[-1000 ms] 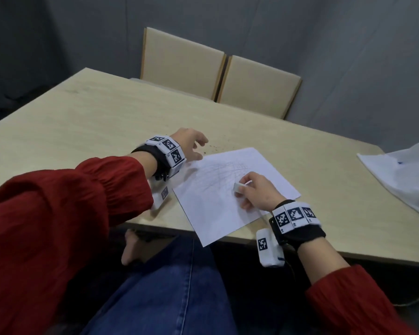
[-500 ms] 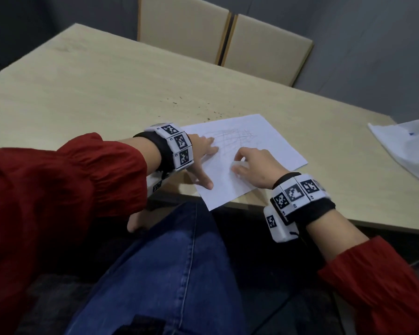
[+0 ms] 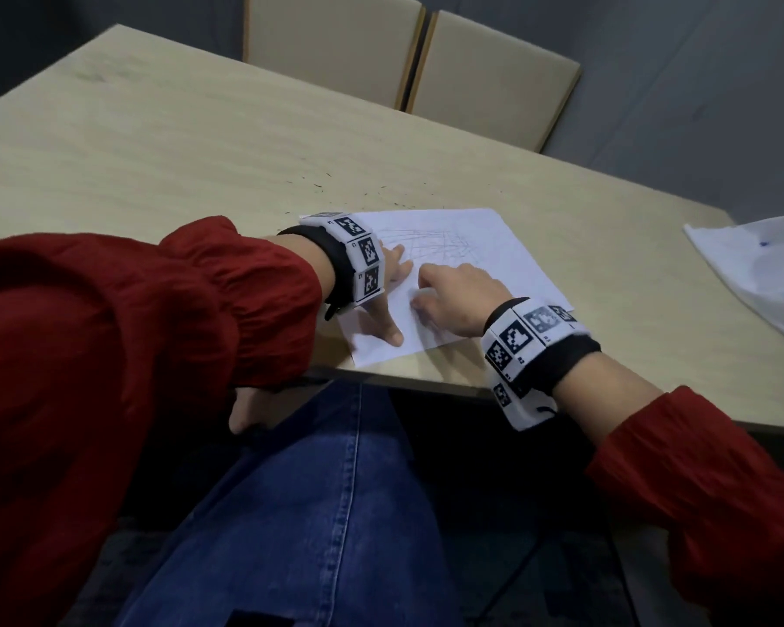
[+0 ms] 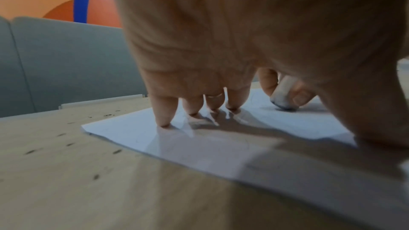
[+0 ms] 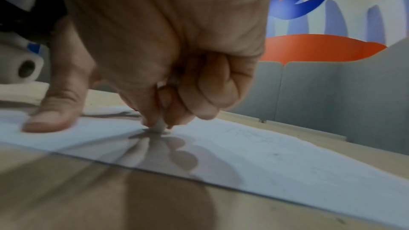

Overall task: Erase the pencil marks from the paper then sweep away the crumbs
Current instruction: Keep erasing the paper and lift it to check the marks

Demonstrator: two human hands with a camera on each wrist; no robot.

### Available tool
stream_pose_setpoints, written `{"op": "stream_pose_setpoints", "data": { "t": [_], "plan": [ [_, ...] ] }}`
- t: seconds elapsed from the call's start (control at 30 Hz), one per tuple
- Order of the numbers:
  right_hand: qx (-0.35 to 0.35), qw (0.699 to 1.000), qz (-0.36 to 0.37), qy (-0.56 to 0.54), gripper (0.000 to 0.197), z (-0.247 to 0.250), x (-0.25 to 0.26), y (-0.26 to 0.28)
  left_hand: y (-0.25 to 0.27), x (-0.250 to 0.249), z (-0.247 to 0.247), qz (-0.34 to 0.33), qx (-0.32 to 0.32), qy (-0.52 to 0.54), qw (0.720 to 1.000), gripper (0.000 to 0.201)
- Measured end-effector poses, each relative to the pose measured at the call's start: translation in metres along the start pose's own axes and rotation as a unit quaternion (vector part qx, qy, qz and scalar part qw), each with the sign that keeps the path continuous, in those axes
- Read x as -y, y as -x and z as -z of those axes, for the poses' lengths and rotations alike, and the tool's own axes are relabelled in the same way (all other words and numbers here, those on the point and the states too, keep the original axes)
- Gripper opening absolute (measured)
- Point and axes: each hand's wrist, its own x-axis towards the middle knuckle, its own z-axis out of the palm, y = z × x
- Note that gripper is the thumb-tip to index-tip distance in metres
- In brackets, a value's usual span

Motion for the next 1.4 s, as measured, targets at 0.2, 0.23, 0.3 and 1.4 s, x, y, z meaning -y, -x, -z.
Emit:
{"op": "stream_pose_setpoints", "data": {
  "t": [0.2,0.23,0.3,1.4],
  "plan": [
    [-0.026,0.998,0.025,0.051,0.007,0.004,0.006,0.004,0.002,0.001,-0.003,-0.005,-0.019,0.025,0.999,0.124],
    [-0.017,0.998,0.041,0.041,0.009,0.001,0.009,0.007,0.001,0.002,-0.005,-0.005,-0.024,0.032,0.999,0.124],
    [-0.018,0.999,0.03,0.034,0.008,0.0,0.0,0.006,0.0,0.003,-0.007,-0.003,-0.025,0.035,0.999,0.126],
    [-0.03,0.986,-0.05,0.159,0.037,0.007,-0.026,-0.005,0.001,0.001,0.0,0.0,0.014,0.027,1.0,0.123]
  ]
}}
